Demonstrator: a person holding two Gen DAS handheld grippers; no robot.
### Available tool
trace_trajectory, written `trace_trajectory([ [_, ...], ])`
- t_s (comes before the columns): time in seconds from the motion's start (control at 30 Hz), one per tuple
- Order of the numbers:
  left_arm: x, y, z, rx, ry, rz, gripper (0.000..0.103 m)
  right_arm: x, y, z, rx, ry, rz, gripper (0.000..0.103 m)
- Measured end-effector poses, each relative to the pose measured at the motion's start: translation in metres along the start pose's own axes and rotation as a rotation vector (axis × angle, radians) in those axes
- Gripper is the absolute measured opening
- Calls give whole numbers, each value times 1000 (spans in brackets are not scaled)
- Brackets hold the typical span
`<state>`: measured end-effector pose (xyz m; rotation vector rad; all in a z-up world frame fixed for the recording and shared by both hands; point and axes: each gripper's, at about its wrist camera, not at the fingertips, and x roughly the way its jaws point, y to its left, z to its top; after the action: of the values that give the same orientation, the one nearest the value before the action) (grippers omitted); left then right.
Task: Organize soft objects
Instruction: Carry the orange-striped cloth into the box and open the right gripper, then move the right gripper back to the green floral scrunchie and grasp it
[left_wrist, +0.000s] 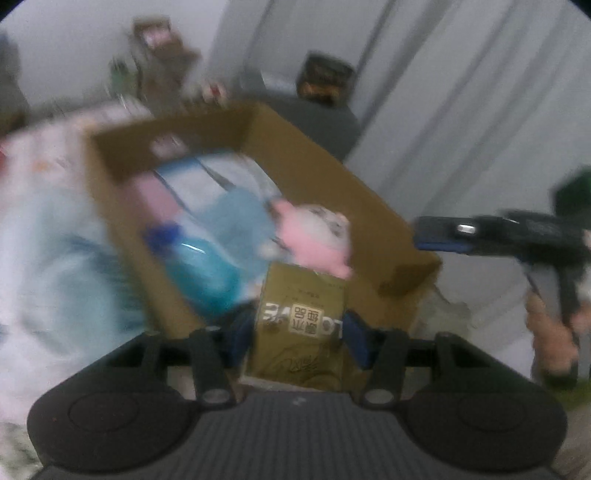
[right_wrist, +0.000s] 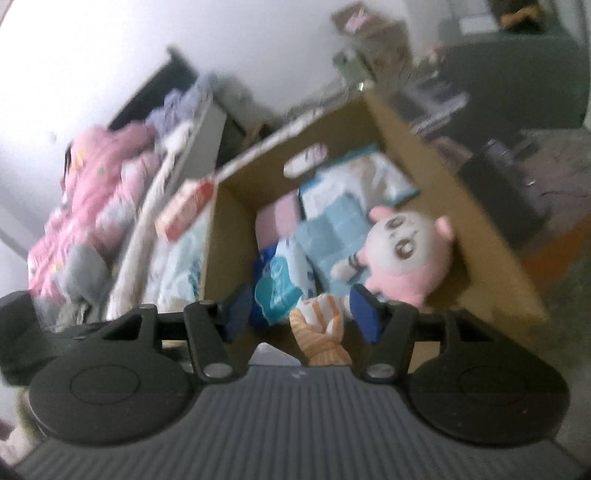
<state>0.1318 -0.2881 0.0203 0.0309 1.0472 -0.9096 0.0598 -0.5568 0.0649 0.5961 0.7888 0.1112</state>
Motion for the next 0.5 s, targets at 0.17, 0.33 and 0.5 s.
trace_trajectory([
  [0.17,59,-25,21,-6,87,-41,55,-38,-23,-16,49,-80,-14,64],
  [0.33,99,-33,28,-18,113,-7,59,-50,-47,-31,120,-92,-41,65],
  [0.5,115,-23,23,-63,148,11,59,-47,-60,-41,155,-86,-39,65],
])
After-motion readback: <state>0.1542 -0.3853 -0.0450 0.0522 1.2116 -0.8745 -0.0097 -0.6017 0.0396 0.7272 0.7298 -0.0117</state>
